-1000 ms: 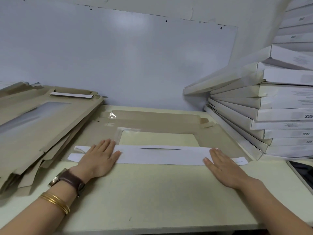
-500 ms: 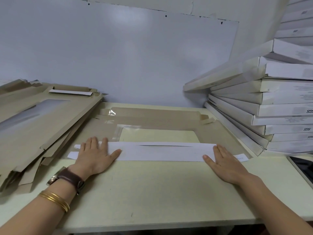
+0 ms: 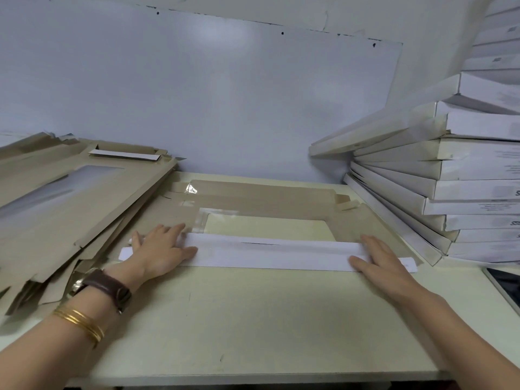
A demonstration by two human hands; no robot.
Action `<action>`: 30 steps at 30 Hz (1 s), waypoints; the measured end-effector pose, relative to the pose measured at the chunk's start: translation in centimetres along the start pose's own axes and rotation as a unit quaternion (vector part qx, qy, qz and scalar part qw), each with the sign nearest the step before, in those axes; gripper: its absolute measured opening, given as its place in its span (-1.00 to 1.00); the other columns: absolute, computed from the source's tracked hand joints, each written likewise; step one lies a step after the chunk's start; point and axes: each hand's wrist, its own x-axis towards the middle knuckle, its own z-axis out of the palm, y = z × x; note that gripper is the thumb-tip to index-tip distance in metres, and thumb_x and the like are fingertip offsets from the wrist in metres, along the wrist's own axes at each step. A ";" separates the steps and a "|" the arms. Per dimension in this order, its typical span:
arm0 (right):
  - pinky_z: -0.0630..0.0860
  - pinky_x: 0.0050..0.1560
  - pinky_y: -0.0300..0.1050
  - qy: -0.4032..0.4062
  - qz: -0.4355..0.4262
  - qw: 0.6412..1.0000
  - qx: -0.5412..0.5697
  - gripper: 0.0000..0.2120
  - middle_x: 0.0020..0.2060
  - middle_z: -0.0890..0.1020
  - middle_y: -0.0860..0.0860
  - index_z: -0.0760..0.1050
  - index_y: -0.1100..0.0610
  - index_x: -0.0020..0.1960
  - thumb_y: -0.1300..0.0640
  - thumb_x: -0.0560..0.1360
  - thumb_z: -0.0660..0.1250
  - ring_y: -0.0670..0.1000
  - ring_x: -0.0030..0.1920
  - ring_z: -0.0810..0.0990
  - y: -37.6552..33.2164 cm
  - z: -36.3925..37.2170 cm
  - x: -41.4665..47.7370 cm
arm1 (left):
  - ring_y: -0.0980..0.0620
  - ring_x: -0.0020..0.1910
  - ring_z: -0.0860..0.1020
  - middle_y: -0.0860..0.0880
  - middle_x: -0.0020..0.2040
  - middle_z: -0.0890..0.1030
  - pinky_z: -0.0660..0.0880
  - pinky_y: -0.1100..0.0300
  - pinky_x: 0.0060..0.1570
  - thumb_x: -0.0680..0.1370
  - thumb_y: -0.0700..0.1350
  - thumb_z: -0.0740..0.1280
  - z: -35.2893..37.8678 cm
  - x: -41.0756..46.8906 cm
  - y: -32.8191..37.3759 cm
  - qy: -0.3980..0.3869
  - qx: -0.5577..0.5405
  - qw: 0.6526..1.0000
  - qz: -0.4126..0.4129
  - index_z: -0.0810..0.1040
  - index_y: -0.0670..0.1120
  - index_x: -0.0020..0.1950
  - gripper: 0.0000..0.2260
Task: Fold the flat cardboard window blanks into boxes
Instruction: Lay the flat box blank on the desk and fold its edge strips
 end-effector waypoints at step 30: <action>0.22 0.02 -0.06 0.100 -0.115 0.964 -0.219 -0.73 -0.24 0.39 -0.14 0.63 0.02 0.04 0.18 0.35 0.48 0.05 0.02 0.39 -1.6 -1.9 -1.7 | -0.03 -0.16 0.51 0.12 -0.21 0.44 0.44 0.12 -0.15 0.38 -0.09 0.40 -1.1 -2.7 -0.8 0.118 0.052 0.975 0.179 0.42 0.06 -0.26 -0.84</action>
